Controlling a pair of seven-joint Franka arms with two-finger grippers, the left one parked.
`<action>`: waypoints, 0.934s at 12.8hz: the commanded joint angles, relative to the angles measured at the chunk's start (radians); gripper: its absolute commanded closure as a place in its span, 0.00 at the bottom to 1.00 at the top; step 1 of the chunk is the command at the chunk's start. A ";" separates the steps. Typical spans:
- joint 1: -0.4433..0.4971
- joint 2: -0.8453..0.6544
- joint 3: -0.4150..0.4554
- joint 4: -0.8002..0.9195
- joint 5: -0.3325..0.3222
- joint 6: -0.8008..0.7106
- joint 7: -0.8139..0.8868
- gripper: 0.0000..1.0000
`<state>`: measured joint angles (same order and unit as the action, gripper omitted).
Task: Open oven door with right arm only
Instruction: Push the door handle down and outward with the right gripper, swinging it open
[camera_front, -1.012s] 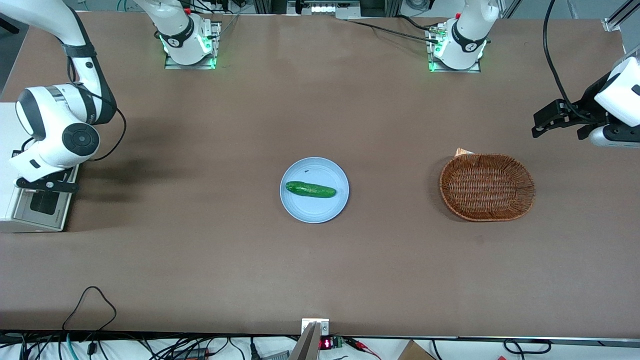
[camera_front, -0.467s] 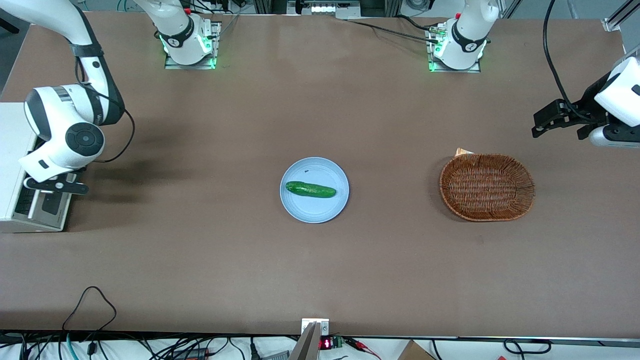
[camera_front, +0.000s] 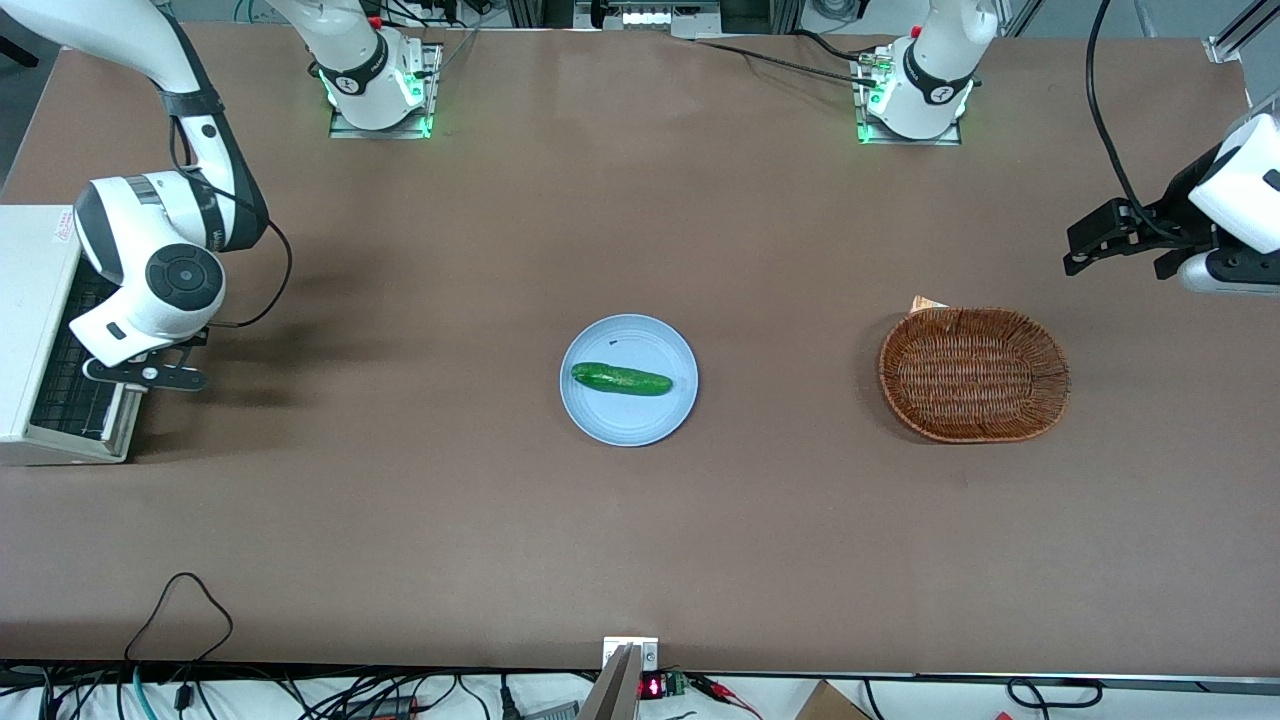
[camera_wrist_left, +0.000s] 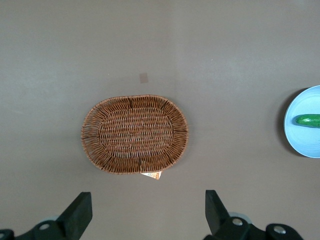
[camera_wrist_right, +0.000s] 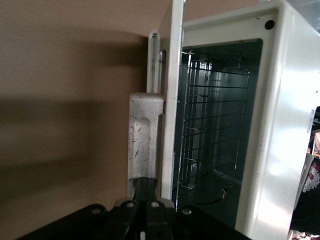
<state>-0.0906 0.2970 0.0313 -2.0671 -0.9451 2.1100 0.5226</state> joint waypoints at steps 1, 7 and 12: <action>-0.006 0.030 -0.007 -0.019 0.009 0.036 0.016 0.98; -0.004 0.079 -0.007 -0.021 0.008 0.087 0.020 0.98; 0.008 0.113 -0.007 -0.019 0.009 0.094 0.028 0.98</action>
<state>-0.0689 0.3841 0.0500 -2.0857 -0.9232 2.2080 0.5452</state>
